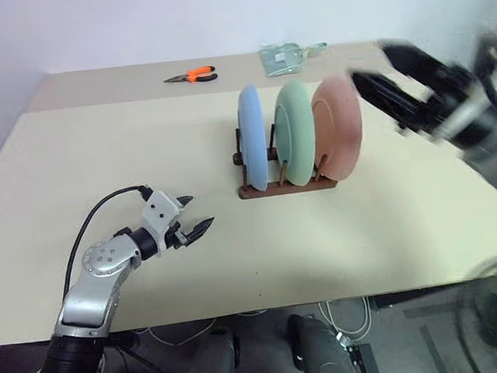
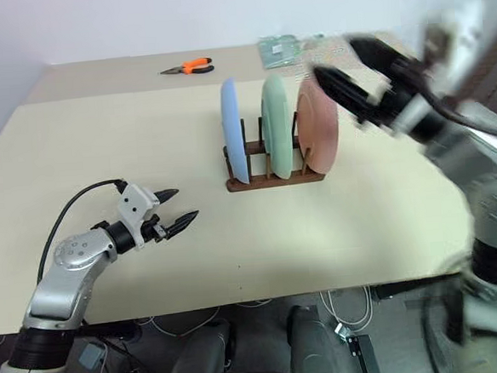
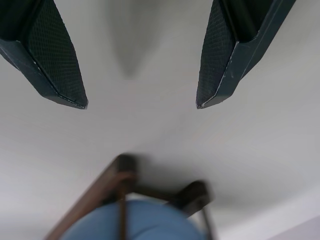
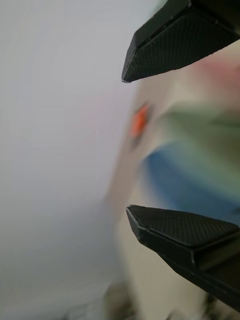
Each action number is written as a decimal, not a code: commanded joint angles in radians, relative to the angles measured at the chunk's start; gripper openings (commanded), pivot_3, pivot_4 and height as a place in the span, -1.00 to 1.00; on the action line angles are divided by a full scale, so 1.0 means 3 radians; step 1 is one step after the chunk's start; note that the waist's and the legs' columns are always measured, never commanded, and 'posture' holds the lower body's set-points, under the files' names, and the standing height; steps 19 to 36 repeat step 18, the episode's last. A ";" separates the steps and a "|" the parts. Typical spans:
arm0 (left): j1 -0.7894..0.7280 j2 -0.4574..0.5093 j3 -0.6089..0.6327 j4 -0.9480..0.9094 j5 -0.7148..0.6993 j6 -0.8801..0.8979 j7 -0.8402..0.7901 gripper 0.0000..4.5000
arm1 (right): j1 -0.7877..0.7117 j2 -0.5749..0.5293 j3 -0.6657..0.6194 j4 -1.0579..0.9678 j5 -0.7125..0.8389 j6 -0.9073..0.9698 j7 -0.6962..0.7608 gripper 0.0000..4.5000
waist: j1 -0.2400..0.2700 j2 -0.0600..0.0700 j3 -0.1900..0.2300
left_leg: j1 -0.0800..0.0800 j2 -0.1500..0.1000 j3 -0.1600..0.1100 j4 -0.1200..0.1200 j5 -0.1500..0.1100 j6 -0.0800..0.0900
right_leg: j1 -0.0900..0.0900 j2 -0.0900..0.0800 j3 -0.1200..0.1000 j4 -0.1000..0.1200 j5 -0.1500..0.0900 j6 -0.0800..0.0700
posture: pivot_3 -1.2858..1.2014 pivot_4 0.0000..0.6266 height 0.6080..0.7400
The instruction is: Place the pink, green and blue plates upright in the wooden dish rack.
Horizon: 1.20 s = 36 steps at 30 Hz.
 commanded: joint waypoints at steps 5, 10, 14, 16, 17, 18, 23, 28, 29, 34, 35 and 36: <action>-0.0025 0.0027 0.0271 0.0106 -0.0009 -0.0158 0.0117 0.59 | 0.0558 -0.0110 0.0227 0.0798 -0.0977 -0.0843 0.0672 0.77 | -0.0081 0.0011 0.0003 | 0.0007 0.0003 0.0016 0.0000 0.0000 0.0000 | -0.0001 0.0000 0.0009 0.0010 0.0001 0.0000 | 0.03 -0.52 1.00; 0.0180 0.0029 0.0335 -0.0057 -0.0010 -0.0117 0.0215 0.59 | 0.0422 0.0040 0.0569 0.1284 -0.1384 -0.1268 0.0811 0.77 | -0.0086 0.0011 0.0003 | 0.0008 0.0006 0.0018 -0.0001 -0.0001 -0.0001 | -0.0005 0.0000 0.0008 0.0010 0.0002 -0.0001 | 0.03 -0.52 1.00; 0.0309 -0.0005 0.0377 -0.0161 -0.0010 -0.0086 0.0314 0.59 | 0.0326 0.0150 0.0777 0.1518 -0.1644 -0.1553 0.0850 0.77 | -0.0061 0.0009 0.0004 | 0.0006 0.0004 0.0018 0.0001 0.0000 -0.0001 | -0.0007 -0.0001 0.0009 0.0009 0.0004 -0.0002 | 0.03 -0.52 1.00; 0.0326 -0.0027 0.0357 -0.0166 0.0015 -0.0089 0.0367 0.59 | 0.0241 0.0213 0.0824 0.1629 -0.1718 -0.1652 0.0822 0.77 | -0.0053 0.0009 0.0005 | 0.0006 0.0003 0.0016 0.0004 0.0000 -0.0001 | -0.0003 -0.0002 0.0009 0.0009 0.0003 -0.0001 | 0.03 -0.52 1.00; 0.0327 -0.0044 0.0348 -0.0170 0.0029 -0.0090 0.0400 0.59 | 0.0189 0.0241 0.0834 0.1698 -0.1742 -0.1692 0.0822 0.77 | -0.0053 0.0009 0.0005 | 0.0007 0.0003 0.0015 0.0006 0.0000 -0.0001 | -0.0001 -0.0002 0.0009 0.0009 0.0003 -0.0001 | 0.03 -0.52 1.00; 0.0326 -0.0061 0.0343 -0.0173 0.0038 -0.0089 0.0431 0.59 | 0.0141 0.0260 0.0842 0.1763 -0.1760 -0.1719 0.0830 0.77 | -0.0053 0.0009 0.0005 | 0.0008 0.0003 0.0015 0.0006 0.0000 -0.0001 | 0.0000 -0.0002 0.0009 0.0009 0.0003 -0.0001 | 0.03 -0.52 1.00; 0.0326 -0.0061 0.0343 -0.0173 0.0038 -0.0089 0.0431 0.59 | 0.0141 0.0260 0.0842 0.1763 -0.1760 -0.1719 0.0830 0.77 | -0.0053 0.0009 0.0005 | 0.0008 0.0003 0.0015 0.0006 0.0000 -0.0001 | 0.0000 -0.0002 0.0009 0.0009 0.0003 -0.0001 | 0.03 -0.52 1.00; 0.0326 -0.0061 0.0343 -0.0173 0.0038 -0.0089 0.0431 0.59 | 0.0141 0.0260 0.0842 0.1763 -0.1760 -0.1719 0.0830 0.77 | -0.0053 0.0009 0.0005 | 0.0008 0.0003 0.0015 0.0006 0.0000 -0.0001 | 0.0000 -0.0002 0.0009 0.0009 0.0003 -0.0001 | 0.03 -0.52 1.00; 0.0326 -0.0061 0.0343 -0.0173 0.0038 -0.0089 0.0431 0.59 | 0.0141 0.0260 0.0842 0.1763 -0.1760 -0.1719 0.0830 0.77 | -0.0053 0.0009 0.0005 | 0.0008 0.0003 0.0015 0.0006 0.0000 -0.0001 | 0.0000 -0.0002 0.0009 0.0009 0.0003 -0.0001 | 0.03 -0.52 1.00; 0.0326 -0.0061 0.0343 -0.0173 0.0038 -0.0089 0.0431 0.59 | 0.0141 0.0260 0.0842 0.1763 -0.1760 -0.1719 0.0830 0.77 | -0.0053 0.0009 0.0005 | 0.0008 0.0003 0.0015 0.0006 0.0000 -0.0001 | 0.0000 -0.0002 0.0009 0.0009 0.0003 -0.0001 | 0.03 -0.52 1.00; 0.0326 -0.0061 0.0343 -0.0173 0.0038 -0.0089 0.0431 0.59 | 0.0141 0.0260 0.0842 0.1763 -0.1760 -0.1719 0.0830 0.77 | -0.0053 0.0009 0.0005 | 0.0008 0.0003 0.0015 0.0006 0.0000 -0.0001 | 0.0000 -0.0002 0.0009 0.0009 0.0003 -0.0001 | 0.03 -0.52 1.00; 0.0326 -0.0061 0.0343 -0.0173 0.0038 -0.0089 0.0431 0.59 | 0.0141 0.0260 0.0842 0.1763 -0.1760 -0.1719 0.0830 0.77 | -0.0053 0.0009 0.0005 | 0.0008 0.0003 0.0015 0.0006 0.0000 -0.0001 | 0.0000 -0.0002 0.0009 0.0009 0.0003 -0.0001 | 0.03 -0.52 1.00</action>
